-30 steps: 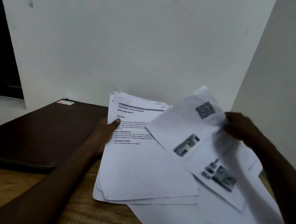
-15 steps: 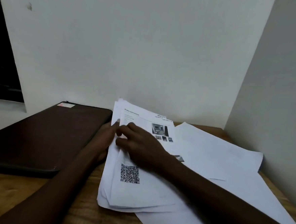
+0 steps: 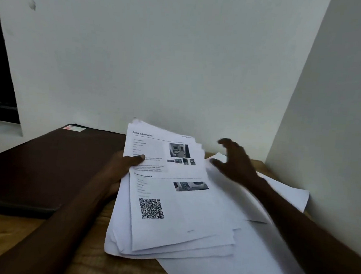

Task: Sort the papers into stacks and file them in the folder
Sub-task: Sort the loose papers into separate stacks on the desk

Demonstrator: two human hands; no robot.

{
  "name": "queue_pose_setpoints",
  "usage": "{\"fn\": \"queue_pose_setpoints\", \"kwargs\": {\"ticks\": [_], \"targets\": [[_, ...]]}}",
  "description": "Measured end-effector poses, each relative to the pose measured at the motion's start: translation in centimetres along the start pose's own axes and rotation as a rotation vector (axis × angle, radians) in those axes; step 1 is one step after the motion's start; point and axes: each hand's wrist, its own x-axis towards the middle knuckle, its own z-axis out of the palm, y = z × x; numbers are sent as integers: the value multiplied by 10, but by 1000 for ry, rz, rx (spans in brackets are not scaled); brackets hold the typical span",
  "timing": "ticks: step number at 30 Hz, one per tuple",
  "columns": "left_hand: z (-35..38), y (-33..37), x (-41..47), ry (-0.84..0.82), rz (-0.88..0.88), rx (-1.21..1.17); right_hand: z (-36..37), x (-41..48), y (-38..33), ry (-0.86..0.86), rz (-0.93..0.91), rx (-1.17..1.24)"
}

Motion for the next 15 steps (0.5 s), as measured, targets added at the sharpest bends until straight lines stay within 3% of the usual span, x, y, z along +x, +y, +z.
{"fn": "queue_pose_setpoints", "kwargs": {"ticks": [2,5,9,15], "targets": [[5,-1,-1,10,-36,-38,-21,4,49,-146,279,-67],[1,4,1,1,-86,-60,-48,-2,95,-293,484,-69],[4,-1,-1,-23,-142,-52,-59,-8,118,-478,523,-188],[10,-6,1,1,-97,46,-62,2,109,-532,523,-381]]}}
